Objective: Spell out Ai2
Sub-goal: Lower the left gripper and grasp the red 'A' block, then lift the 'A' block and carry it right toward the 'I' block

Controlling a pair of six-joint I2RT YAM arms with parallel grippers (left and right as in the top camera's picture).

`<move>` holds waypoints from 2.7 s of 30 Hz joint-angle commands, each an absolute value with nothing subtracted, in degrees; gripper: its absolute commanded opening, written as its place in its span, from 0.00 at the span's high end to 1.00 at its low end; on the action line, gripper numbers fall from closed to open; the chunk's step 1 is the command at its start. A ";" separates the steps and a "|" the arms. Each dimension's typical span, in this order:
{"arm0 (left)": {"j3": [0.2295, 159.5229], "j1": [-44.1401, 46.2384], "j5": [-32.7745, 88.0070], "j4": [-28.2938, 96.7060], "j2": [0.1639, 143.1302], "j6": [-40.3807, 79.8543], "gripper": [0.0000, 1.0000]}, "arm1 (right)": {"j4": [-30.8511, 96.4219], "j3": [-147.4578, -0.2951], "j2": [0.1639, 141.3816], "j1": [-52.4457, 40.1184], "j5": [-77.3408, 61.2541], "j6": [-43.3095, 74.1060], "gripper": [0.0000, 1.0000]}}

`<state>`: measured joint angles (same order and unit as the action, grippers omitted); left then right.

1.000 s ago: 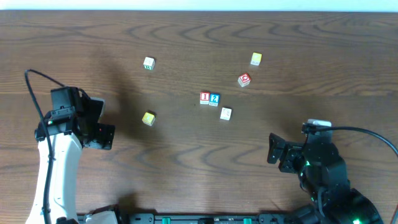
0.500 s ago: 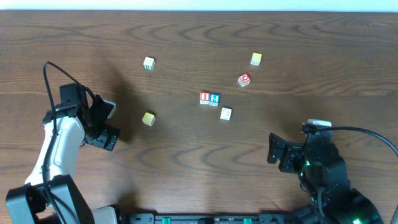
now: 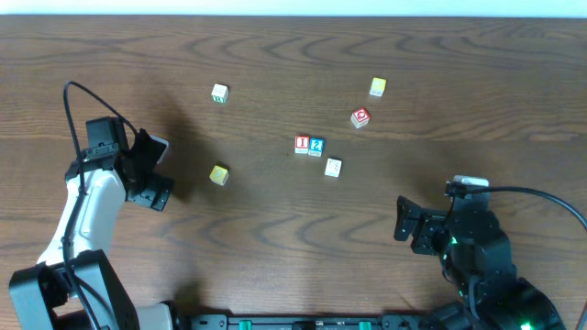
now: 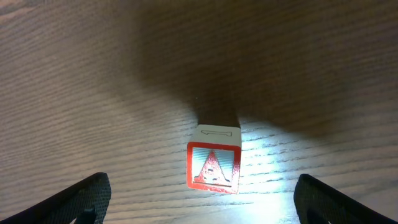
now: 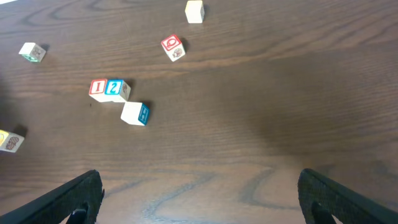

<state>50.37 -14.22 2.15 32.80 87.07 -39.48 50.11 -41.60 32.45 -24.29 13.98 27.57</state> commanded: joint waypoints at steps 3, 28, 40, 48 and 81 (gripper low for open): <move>51.24 -14.61 1.54 32.62 87.74 -39.79 0.05 | 50.17 -41.41 32.21 -24.08 14.79 26.92 0.01; 49.56 -15.11 3.20 31.79 90.11 -38.13 0.05 | 50.17 -41.41 32.21 -24.08 14.79 26.92 0.01; 49.56 -15.09 2.98 29.78 94.39 -38.13 0.23 | 50.17 -41.41 32.21 -24.08 14.79 26.92 0.01; 49.56 -15.09 2.98 29.76 94.39 -38.15 0.43 | 50.17 -41.41 32.21 -24.08 14.79 26.92 0.01; 55.83 -14.81 2.96 25.52 94.37 -17.56 0.85 | 50.17 -41.41 32.21 -24.08 14.79 26.92 0.01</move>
<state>51.64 -14.81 2.63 25.82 94.00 -27.94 50.11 -41.60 32.45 -24.29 13.98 27.59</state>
